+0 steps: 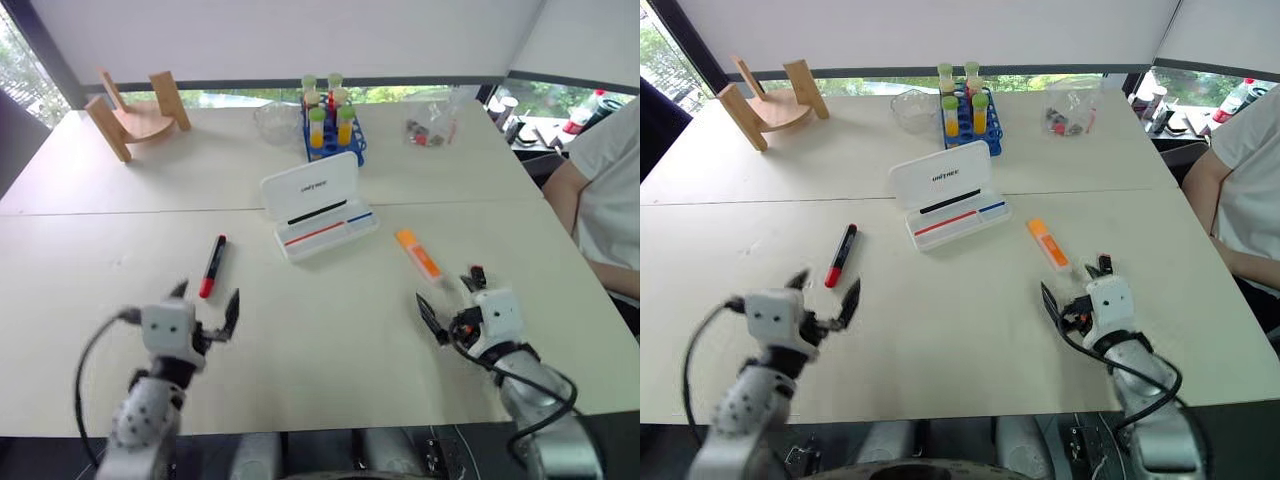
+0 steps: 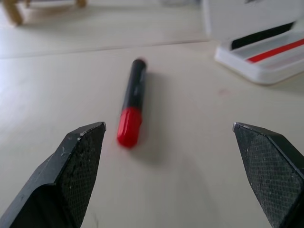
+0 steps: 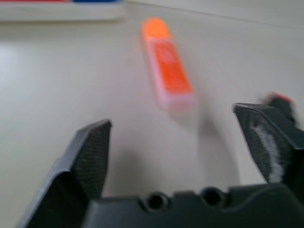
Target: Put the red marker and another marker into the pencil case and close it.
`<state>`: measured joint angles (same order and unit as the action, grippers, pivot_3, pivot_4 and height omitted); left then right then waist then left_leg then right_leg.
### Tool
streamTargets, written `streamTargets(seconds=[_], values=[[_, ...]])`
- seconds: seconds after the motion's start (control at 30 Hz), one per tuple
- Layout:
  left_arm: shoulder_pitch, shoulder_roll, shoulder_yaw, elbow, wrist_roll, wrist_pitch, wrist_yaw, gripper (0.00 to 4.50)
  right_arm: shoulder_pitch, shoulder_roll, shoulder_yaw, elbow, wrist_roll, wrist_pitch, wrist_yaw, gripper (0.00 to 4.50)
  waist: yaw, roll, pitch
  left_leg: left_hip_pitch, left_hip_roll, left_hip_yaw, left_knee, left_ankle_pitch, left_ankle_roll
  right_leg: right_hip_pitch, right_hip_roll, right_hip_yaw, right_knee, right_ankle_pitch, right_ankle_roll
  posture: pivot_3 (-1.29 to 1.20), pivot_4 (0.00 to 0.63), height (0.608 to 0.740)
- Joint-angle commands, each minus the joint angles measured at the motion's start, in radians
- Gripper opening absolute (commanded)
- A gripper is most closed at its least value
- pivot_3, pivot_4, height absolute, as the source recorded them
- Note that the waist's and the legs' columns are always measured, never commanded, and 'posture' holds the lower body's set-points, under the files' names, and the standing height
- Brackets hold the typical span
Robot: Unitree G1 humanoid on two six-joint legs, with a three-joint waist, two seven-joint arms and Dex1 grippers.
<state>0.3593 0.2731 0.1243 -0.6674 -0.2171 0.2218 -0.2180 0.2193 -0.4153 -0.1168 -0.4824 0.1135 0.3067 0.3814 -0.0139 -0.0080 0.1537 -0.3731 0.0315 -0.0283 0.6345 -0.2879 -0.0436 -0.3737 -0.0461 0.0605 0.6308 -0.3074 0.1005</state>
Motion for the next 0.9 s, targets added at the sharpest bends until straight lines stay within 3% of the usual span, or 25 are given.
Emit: streamTargets(seconds=[0.03,0.17,0.3,0.4,0.53,0.67,0.9], values=[[-0.117,0.175,0.076,-0.031,-0.225,0.108,-0.225,4.43,-0.054,-0.193,-0.065,-0.105,0.212,0.146,0.258,4.5,0.0,0.001,0.002,0.0,0.0,0.0,0.001,0.0,0.0,0.0,0.0,0.0,0.0,0.0,0.0,0.0,0.15,0.74],[-0.35,0.382,0.093,0.123,-0.405,0.215,-0.482,4.43,-0.17,-0.398,-0.145,-0.069,0.389,0.287,0.438,4.5,0.002,0.0,0.005,0.0,0.0,-0.002,0.002,0.0,0.0,0.001,0.0,-0.003,0.001,0.0,0.0,0.0,0.15,0.74],[-0.591,0.455,-0.037,0.365,-0.409,0.254,-0.718,4.43,-0.291,-0.524,-0.156,-0.024,0.467,0.363,0.54,4.5,0.001,0.0,0.009,-0.001,-0.001,-0.003,0.003,0.0,0.0,0.001,0.0,-0.005,0.002,0.001,0.001,0.0,0.15,0.74],[-0.743,0.437,-0.176,0.554,-0.325,0.195,-0.882,4.43,-0.372,-0.567,-0.145,-0.015,0.502,0.392,0.573,4.5,0.001,-0.001,0.009,-0.002,-0.001,-0.002,0.004,0.0,0.001,0.0,0.0,-0.005,0.002,0.002,0.005,0.0,0.15,0.74],[-0.877,0.369,-0.27,0.74,-0.251,0.136,-0.97,4.43,-0.424,-0.569,-0.139,-0.009,0.506,0.409,0.561,4.5,0.002,-0.002,0.01,-0.005,0.0,-0.003,0.003,-0.002,0.004,-0.002,0.001,-0.005,0.002,0.002,0.005,0.0,0.15,0.74],[-1.023,0.241,-0.351,0.992,-0.138,0.055,-0.98,4.43,-0.427,-0.554,-0.153,-0.03,0.504,0.418,0.524,4.5,0.01,-0.001,0.011,-0.021,-0.001,-0.005,0.014,-0.002,0.005,-0.015,0.0,-0.008,0.01,0.002,0.006,0.0,0.15,0.74],[-1.152,0.099,-0.374,1.282,-0.016,-0.034,-0.947,4.43,-0.403,-0.536,-0.166,-0.059,0.503,0.416,0.482,4.5,0.001,-0.004,0.012,-0.021,-0.003,-0.005,0.019,-0.002,0.004,-0.018,0.0,-0.007,0.018,0.002,0.006,0.0,0.15,0.74]])
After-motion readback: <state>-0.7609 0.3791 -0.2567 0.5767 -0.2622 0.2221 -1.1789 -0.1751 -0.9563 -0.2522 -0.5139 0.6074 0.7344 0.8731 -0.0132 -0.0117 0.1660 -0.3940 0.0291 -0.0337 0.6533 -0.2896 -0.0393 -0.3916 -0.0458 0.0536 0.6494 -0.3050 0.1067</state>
